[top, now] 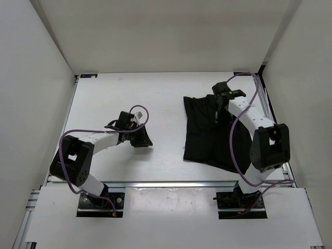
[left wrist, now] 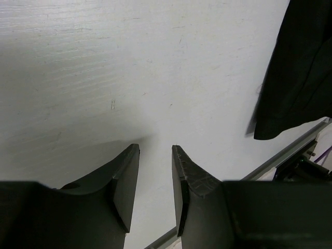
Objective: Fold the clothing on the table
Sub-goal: Flatten the skirt out
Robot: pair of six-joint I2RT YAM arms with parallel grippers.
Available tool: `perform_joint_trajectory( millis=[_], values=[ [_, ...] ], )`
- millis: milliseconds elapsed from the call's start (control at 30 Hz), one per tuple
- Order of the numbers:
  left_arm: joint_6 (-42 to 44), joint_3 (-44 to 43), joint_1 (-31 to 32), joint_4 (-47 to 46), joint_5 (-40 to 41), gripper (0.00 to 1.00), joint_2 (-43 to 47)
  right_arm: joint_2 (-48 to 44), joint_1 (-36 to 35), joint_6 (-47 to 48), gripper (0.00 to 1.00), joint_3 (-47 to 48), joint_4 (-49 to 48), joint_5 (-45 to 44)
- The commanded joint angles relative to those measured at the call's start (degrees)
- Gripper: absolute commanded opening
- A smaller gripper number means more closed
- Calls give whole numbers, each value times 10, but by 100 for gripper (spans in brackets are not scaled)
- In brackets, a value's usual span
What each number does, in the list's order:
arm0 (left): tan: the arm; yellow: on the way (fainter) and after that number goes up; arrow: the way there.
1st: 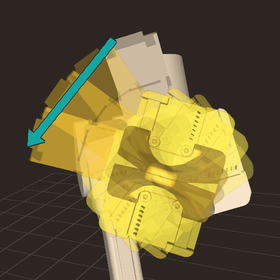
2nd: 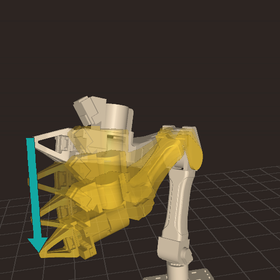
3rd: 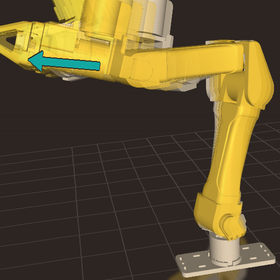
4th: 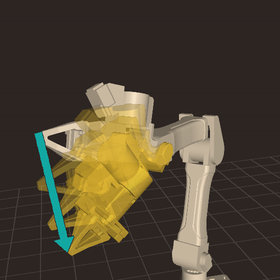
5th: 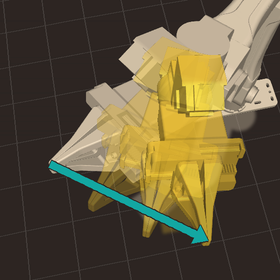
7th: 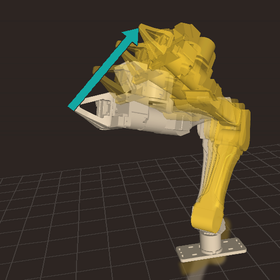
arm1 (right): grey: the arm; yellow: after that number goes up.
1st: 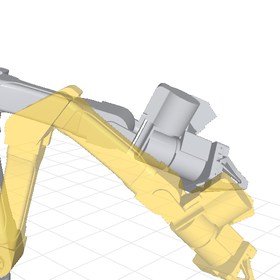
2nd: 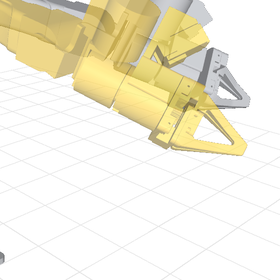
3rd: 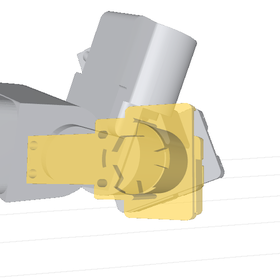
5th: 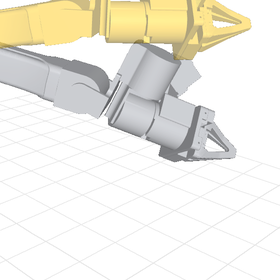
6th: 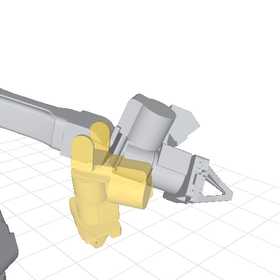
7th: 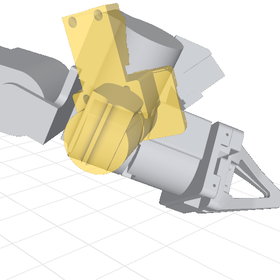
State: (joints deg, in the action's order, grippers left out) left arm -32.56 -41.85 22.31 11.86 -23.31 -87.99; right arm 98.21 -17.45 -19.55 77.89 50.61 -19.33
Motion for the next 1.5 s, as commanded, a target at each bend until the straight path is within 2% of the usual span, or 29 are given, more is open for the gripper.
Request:
perform_joint_trajectory(
  millis=[0,233,467,533,633,733,1033,1300,1467],
  values=[
    [-6,-6,2,-13,-18,42,-3,-36,14,-14,0,-34,9,-3],
    [-11,-10,15,-24,-23,42,-10,-36,35,-15,0,-94,15,-13],
    [-53,-48,39,-83,-105,44,-34,-28,39,-17,0,-128,27,-57],
    [-92,-51,47,-109,-133,45,-42,-35,47,-14,0,-135,25,-56],
    [-181,-24,57,-267,-195,46,-62,-41,63,-10,0,-134,27,-61],
    [-207,-24,81,-313,-201,46,-91,-43,70,-10,0,-138,34,-65],
    [-192,-80,164,-304,-171,43,-183,-51,88,-11,0,-135,39,-14],
    [-161,-136,210,-258,-109,42,-235,-50,76,-10,0,-124,40,-13],
    [-153,-164,236,-235,-98,42,-271,-45,66,-13,0,-122,43,-18]
  ],
)
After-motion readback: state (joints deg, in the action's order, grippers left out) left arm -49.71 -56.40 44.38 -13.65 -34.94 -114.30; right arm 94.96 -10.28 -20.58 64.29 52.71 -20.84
